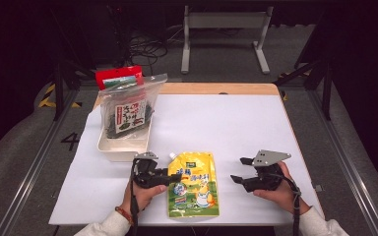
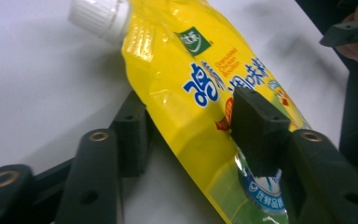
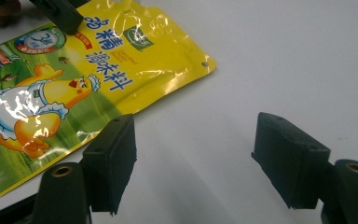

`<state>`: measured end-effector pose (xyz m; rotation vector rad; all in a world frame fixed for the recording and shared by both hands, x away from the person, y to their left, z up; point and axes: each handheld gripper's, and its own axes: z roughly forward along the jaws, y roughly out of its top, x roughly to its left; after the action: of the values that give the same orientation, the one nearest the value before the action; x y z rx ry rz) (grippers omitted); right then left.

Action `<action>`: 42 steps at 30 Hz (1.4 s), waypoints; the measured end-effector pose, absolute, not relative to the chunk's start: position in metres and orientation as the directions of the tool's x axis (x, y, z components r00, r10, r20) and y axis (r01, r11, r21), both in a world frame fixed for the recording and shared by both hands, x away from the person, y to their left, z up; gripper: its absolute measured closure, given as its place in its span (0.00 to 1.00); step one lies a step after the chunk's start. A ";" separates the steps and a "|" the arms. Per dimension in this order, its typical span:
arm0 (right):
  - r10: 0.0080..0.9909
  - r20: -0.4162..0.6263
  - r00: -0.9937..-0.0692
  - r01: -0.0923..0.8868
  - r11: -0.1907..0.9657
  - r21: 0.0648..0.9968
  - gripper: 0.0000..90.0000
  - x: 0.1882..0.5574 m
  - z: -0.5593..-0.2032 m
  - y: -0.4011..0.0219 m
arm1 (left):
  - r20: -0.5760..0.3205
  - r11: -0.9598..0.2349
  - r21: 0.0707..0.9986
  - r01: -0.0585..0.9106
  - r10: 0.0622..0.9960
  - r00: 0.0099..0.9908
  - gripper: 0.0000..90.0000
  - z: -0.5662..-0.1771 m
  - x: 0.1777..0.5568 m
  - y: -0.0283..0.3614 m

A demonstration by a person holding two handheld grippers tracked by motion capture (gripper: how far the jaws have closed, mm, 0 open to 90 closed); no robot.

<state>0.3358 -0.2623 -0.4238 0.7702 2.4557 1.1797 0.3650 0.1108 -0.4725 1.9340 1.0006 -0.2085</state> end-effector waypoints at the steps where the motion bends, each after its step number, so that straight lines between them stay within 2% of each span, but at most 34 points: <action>1: 0.590 -0.044 -0.806 0.334 0.515 0.789 0.33 0.336 -0.424 -0.263 | -0.500 -0.254 0.656 0.710 0.559 0.662 0.66 -0.473 0.367 0.109; 3: 0.593 -0.043 -0.804 0.336 0.513 0.790 0.33 0.336 -0.424 -0.264 | -0.486 -0.266 0.651 0.711 0.573 0.660 0.69 -0.472 0.367 0.106; 4: 0.597 -0.042 -0.801 0.338 0.510 0.791 0.33 0.336 -0.424 -0.266 | -0.472 -0.281 0.651 0.705 0.578 0.666 0.84 -0.472 0.368 0.105; 9: 0.595 -0.038 -0.803 0.341 0.511 0.789 0.32 0.336 -0.424 -0.267 | -0.448 -0.317 0.665 0.676 0.554 0.701 0.98 -0.471 0.370 0.101; 21: 0.601 -0.040 -0.799 0.343 0.508 0.790 0.32 0.336 -0.422 -0.269 | -0.387 -0.304 0.754 0.583 0.511 0.768 1.00 -0.462 0.364 0.105; 23: 0.601 -0.037 -0.798 0.345 0.507 0.790 0.32 0.336 -0.422 -0.269 | -0.394 -0.305 0.746 0.592 0.515 0.761 0.95 -0.465 0.366 0.103; 25: 0.599 -0.031 -0.800 0.348 0.505 0.790 0.32 0.336 -0.423 -0.269 | -0.406 -0.314 0.729 0.609 0.517 0.753 0.79 -0.467 0.367 0.101; 28: 0.595 -0.022 -0.803 0.352 0.506 0.787 0.32 0.337 -0.424 -0.268 | -0.413 -0.335 0.714 0.615 0.507 0.757 0.74 -0.468 0.368 0.096; 29: 0.589 -0.025 -0.808 0.351 0.515 0.782 0.32 0.337 -0.426 -0.266 | -0.406 -0.353 0.705 0.615 0.511 0.758 0.65 -0.469 0.369 0.094; 30: 0.589 -0.025 -0.808 0.351 0.515 0.782 0.32 0.337 -0.426 -0.266 | -0.406 -0.353 0.705 0.615 0.511 0.758 0.60 -0.469 0.369 0.094; 36: 0.606 -0.040 -0.795 0.362 0.525 0.770 0.38 0.339 -0.429 -0.266 | -0.400 -0.383 0.697 0.606 0.494 0.772 0.49 -0.469 0.372 0.090; 37: 0.604 -0.031 -0.796 0.363 0.518 0.775 0.49 0.339 -0.430 -0.268 | -0.391 -0.388 0.699 0.601 0.495 0.776 0.48 -0.469 0.372 0.088; 39: 0.599 -0.029 -0.800 0.360 0.519 0.775 0.52 0.339 -0.430 -0.268 | -0.378 -0.397 0.699 0.594 0.500 0.779 0.49 -0.468 0.371 0.087; 42: 0.573 -0.040 -0.819 0.342 0.543 0.767 0.68 0.337 -0.431 -0.266 | -0.370 -0.393 0.698 0.599 0.518 0.771 0.55 -0.468 0.371 0.088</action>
<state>0.3369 -0.2661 -0.4312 0.7605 2.4962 1.1486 0.3714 0.0879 -0.4679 2.0727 0.8333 -0.1148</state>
